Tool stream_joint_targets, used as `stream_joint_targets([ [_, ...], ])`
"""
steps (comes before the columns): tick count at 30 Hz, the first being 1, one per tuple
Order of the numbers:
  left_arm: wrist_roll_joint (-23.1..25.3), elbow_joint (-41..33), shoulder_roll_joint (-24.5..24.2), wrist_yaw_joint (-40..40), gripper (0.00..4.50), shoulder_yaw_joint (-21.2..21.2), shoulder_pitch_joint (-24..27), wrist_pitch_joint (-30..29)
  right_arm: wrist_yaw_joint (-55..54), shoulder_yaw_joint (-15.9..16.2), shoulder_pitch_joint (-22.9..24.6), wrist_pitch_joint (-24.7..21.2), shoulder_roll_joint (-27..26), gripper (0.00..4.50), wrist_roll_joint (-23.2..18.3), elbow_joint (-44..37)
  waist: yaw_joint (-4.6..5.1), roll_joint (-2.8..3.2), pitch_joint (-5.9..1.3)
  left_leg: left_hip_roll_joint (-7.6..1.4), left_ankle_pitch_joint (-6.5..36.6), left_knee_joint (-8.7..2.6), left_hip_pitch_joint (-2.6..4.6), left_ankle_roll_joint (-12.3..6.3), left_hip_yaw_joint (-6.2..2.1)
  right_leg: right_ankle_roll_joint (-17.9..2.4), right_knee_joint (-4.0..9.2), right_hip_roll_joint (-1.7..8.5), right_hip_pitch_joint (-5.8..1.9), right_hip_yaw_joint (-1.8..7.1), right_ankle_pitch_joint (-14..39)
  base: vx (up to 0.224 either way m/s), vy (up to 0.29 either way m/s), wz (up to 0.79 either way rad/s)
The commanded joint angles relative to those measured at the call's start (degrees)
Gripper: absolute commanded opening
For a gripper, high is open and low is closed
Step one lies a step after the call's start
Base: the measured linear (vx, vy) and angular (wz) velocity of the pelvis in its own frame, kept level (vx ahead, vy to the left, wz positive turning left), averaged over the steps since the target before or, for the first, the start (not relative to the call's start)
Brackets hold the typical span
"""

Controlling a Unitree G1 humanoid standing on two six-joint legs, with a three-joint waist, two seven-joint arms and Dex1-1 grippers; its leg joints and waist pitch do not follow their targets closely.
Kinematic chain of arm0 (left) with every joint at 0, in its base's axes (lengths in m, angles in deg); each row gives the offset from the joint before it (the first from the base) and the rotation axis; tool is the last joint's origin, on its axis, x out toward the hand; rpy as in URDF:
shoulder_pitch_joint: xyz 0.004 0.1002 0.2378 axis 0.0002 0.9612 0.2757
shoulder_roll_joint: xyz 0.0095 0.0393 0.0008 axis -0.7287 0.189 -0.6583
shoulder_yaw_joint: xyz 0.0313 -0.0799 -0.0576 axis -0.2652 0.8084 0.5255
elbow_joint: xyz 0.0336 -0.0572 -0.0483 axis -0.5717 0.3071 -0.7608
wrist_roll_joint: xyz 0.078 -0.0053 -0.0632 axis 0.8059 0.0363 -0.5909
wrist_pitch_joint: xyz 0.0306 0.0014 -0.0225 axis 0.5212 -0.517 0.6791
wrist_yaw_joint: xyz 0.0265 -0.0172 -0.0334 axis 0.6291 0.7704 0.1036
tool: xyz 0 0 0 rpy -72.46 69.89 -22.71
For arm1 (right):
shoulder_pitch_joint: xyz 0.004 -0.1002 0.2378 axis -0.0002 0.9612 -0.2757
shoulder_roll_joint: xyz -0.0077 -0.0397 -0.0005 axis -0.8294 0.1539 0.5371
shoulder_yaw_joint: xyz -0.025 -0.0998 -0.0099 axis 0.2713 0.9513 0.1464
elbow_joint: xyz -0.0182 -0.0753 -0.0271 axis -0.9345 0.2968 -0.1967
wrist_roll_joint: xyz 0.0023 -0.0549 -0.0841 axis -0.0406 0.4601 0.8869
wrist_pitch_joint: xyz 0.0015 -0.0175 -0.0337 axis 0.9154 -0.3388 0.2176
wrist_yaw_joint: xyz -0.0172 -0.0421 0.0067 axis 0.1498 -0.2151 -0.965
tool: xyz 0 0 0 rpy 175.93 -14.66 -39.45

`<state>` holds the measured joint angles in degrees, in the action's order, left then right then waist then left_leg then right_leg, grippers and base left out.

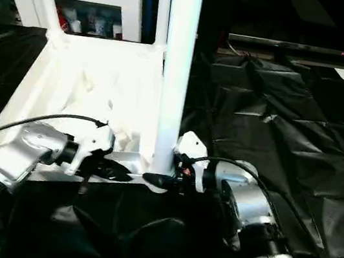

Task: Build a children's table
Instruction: Rotate leg to tighten

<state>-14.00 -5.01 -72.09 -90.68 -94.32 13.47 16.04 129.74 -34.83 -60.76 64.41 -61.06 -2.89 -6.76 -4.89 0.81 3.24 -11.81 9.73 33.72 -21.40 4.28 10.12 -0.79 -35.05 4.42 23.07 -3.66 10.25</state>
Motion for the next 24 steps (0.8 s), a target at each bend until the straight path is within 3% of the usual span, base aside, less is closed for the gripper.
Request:
stream_joint_targets([
  [1, -0.5, 0.5, 4.8, 6.5, 0.0, 1.1, -3.1, -0.9, -9.6, -0.1, -1.4, -0.8, -4.5, 2.73, 1.9, 3.2, 0.4, -0.34, -3.76, -1.19, 13.3, -4.08, 0.81, -0.61, -0.17, -11.2, 4.48, 3.36, -2.64, 2.43, 15.4, 0.0, 0.0, 0.0],
  [2, -0.5, 0.5, 4.8, 6.5, 0.0, 1.1, -3.1, -0.9, -9.6, -0.1, -1.4, -0.8, -4.5, 2.73, 1.9, 3.2, 0.63, -0.33, -3.55, -0.98, 14.7, -4.05, 0.93, 0.2, -0.12, -10.3, 4.95, 3.42, -2.38, 2.41, 18.8, 0.0, 0.0, 0.0],
  [3, 0.3, 1.8, 6.9, 10.1, 0.0, 1.3, -4.4, -2.3, -16.4, -1.5, -2.5, -0.9, -7.3, 2.73, 2.6, 5.9, 1.03, -0.4, -3.71, -0.97, 14.7, -4.14, 0.86, 0.59, -0.35, -9.2, 5.1, 3.5, -2.56, 2.34, 21.1, 0.0, 0.0, 0.0],
  [5, 0.6, 3.0, 8.4, 12.7, 0.0, 1.8, -5.5, -3.0, -20.1, -2.3, -3.1, -1.3, -9.0, 2.72, 2.7, 7.1, 1.41, -0.23, -3.7, -0.89, 15.2, -4.11, 0.89, 0.61, -0.43, -9.1, 5.18, 3.48, -2.45, 2.3, 21.5, 0.0, 0.0, 0.0],
  [6, 1.1, 5.3, 11.1, 17.9, 0.0, 2.8, -7.3, -3.7, -26.4, -3.7, -4.3, -2.0, -12.0, 2.72, 2.8, 8.9, 1.85, -0.06, -3.73, -0.85, 15.1, -4.07, 0.88, 0.5, -0.38, -9.0, 5.27, 3.32, -2.45, 2.32, 20.8, 0.0, 0.0, 0.0],
  [9, 1.6, 7.0, 13.5, 21.9, 0.0, 3.3, -8.6, -3.8, -31.2, -4.8, -5.5, -2.3, -14.6, 2.72, 2.7, 10.3, 2.2, -0.1, -3.8, -0.76, 14.7, -4.04, 0.82, 0.47, -0.39, -9.5, 5.21, 3.19, -2.46, 2.29, 19.4, 0.0, 0.0, 0.0],
  [12, 1.8, 8.4, 16.7, 24.6, 0.0, 3.6, -10.0, -3.3, -33.3, -4.7, -6.8, -0.1, -18.1, 2.72, 3.7, 11.6, 2.28, -0.03, -4.08, -0.72, 12.6, -3.85, 0.59, -0.47, -0.31, -10.6, 4.85, 3.2, -2.78, 2.27, 14.5, 0.0, 0.0, 0.0],
  [15, 1.6, 7.6, 16.6, 23.1, 0.0, 3.1, -9.6, -3.0, -31.6, -4.2, -6.5, 0.6, -18.1, 3.42, 3.5, 10.9, 2.25, 0.02, -4.22, -0.76, 11.0, -3.73, 0.4, -1.8, -0.24, -11.8, 4.41, 3.1, -2.99, 2.27, 10.1, 0.0, 0.0, 0.0],
  [20, 1.1, 6.1, 14.9, 18.5, 0.0, 1.8, -8.2, -2.0, -25.9, -2.6, -5.4, 1.6, -15.4, 3.87, 3.2, 8.5, 2.23, 0.01, -4.06, -0.81, 12.3, -3.79, 0.5, -2.38, -0.19, -12.0, 4.65, 3.2, -3.04, 2.25, 12.0, 0.0, 0.0, 0.0],
  [24, 0.8, 4.8, 12.6, 14.3, 0.0, 1.4, -6.7, -1.1, -15.6, -0.7, -4.0, 2.3, -10.5, 3.87, 2.0, 5.1, 2.1, -0.08, -4.01, -0.91, 12.8, -3.82, 0.39, -2.85, -0.25, -11.7, 4.7, 3.26, -3.18, 2.26, 12.9, 0.0, 0.0, 0.0],
])
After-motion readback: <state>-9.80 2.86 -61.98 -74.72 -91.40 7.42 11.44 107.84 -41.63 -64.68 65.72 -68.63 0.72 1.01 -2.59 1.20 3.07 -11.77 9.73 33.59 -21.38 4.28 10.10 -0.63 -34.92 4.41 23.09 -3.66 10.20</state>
